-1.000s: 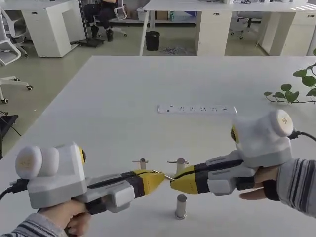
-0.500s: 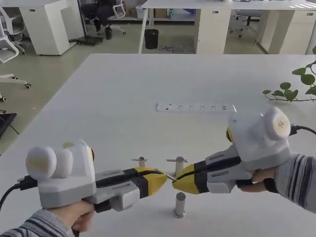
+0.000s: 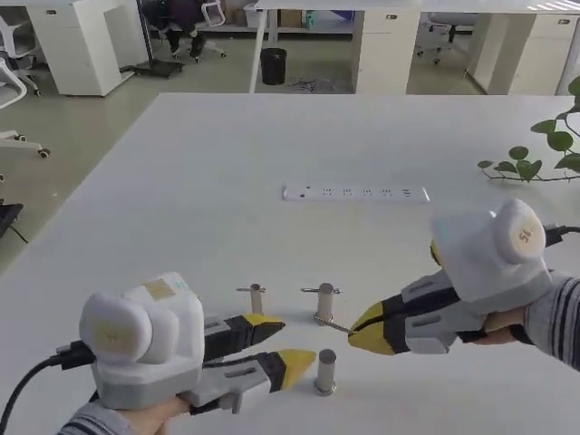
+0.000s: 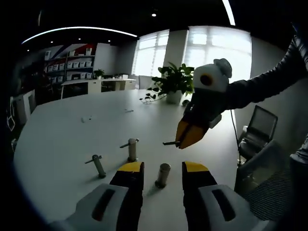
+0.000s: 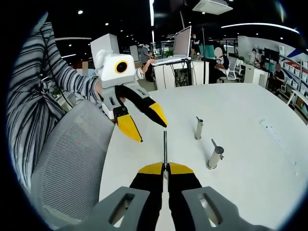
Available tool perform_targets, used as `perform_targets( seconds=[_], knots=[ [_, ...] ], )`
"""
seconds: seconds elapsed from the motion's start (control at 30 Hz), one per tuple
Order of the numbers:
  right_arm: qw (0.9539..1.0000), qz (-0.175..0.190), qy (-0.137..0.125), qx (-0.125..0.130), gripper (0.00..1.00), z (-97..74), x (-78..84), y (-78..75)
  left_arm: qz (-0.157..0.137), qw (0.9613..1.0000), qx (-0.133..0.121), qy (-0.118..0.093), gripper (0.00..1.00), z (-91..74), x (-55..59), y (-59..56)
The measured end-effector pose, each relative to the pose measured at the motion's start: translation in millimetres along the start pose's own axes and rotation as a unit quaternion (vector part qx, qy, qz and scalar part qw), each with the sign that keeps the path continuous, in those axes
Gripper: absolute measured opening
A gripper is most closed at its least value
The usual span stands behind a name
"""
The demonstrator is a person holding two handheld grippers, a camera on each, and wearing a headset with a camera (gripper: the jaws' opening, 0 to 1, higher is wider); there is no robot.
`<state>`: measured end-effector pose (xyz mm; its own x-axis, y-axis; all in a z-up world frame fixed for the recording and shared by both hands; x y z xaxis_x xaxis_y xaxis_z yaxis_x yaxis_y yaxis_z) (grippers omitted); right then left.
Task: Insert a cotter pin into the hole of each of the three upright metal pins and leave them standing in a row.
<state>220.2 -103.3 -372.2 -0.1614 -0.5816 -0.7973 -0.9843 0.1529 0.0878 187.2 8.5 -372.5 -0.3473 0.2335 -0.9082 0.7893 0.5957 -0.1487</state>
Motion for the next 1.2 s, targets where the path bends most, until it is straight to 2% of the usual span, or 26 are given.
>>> perform_targets(
  seconds=[0.2, 0.4, 0.63, 0.93, 1.2],
  knots=[
    [0.9996, -0.01, 0.026, -0.001, 0.0, -1.2, 12.5, -0.6, 0.022, 0.9995, -0.003, 0.022, 0.3, 11.3, 7.9, -6.7],
    [0.9982, -0.023, 0.054, -0.009, 0.0, 0.0, 21.8, 0.9, 0.027, 0.9989, -0.014, 0.035, 0.29, 22.2, 12.9, -10.5],
    [0.996, -0.037, 0.08, -0.014, 0.0, 1.8, 31.0, 1.1, 0.034, 0.9972, -0.038, 0.055, 0.27, 33.2, 19.9, -5.0],
    [0.9929, -0.043, 0.109, -0.018, 0.0, 4.7, 45.3, -1.9, 0.035, 0.9963, -0.037, 0.069, 0.25, 46.9, 25.8, -5.1],
    [0.9914, -0.05, 0.119, -0.022, 0.0, 9.6, 47.8, -4.3, 0.04, 0.995, -0.033, 0.085, 0.21, 57.8, 32.9, -3.3]
  ],
)
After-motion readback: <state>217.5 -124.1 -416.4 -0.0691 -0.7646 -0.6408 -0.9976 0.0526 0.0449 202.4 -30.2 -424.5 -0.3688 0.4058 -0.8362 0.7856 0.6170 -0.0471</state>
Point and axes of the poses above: the centre of the closed fingertips' face, and the gripper's own axes: z roughly forward along the fingers, y roughly to its left, x roughly out of its underside, the point moved 4 cm from there along -z, roughly backward along the fingers, and after that the axes turned 1 degree about x, right-handed, at the moved point
